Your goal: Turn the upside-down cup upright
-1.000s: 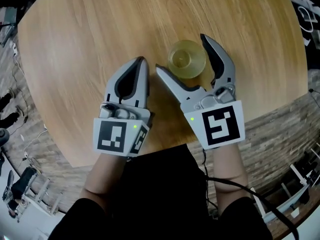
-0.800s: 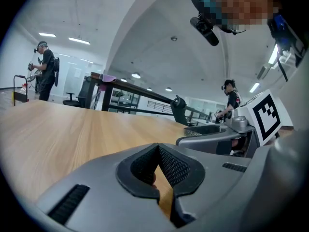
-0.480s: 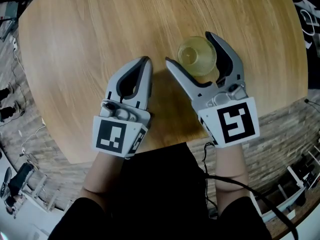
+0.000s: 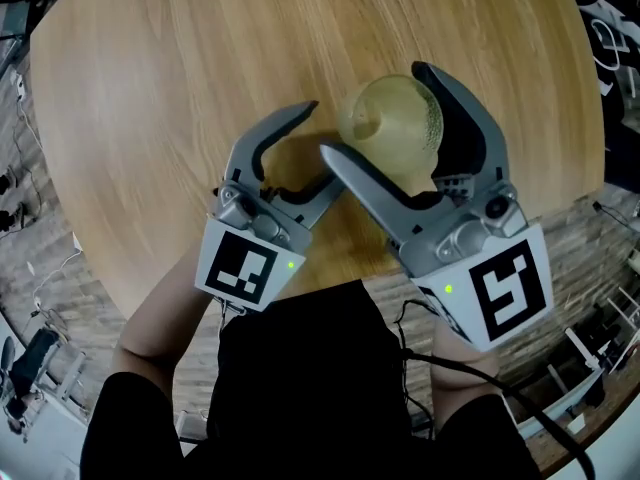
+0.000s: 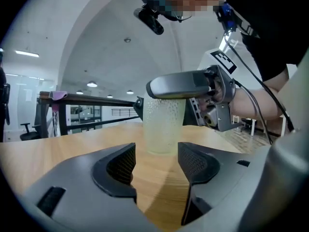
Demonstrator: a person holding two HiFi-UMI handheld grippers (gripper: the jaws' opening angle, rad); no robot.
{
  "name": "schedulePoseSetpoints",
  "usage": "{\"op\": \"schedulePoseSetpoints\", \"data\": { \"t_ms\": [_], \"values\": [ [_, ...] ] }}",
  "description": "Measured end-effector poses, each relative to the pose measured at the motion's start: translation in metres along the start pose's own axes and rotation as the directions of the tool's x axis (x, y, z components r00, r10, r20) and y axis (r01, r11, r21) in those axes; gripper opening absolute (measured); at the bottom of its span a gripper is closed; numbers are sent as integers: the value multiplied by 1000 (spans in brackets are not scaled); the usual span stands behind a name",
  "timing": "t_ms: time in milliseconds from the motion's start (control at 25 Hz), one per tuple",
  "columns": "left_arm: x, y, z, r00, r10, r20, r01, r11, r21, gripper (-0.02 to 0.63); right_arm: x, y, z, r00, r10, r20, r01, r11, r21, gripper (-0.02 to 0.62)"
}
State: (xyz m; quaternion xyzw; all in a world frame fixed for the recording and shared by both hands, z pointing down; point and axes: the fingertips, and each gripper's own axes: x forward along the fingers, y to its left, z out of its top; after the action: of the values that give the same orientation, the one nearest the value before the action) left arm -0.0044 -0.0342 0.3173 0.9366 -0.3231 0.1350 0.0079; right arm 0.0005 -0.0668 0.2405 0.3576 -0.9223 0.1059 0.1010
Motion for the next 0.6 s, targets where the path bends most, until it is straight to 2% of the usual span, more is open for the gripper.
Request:
{"op": "schedulePoseSetpoints", "data": {
  "t_ms": [280, 440, 600],
  "values": [
    [19, -14, 2, 999, -12, 42, 14, 1000, -29, 288, -6, 14, 1, 997, 74, -10, -74, 997, 31, 387],
    [22, -17, 2, 996, 6, 90, -1, 999, -55, 288, -8, 10, 0, 997, 78, -5, -78, 994, 73, 387],
    [28, -18, 2, 992, 10, 123, -4, 999, -48, 293, -8, 8, -4, 997, 82, -6, -81, 994, 78, 387]
  ]
}}
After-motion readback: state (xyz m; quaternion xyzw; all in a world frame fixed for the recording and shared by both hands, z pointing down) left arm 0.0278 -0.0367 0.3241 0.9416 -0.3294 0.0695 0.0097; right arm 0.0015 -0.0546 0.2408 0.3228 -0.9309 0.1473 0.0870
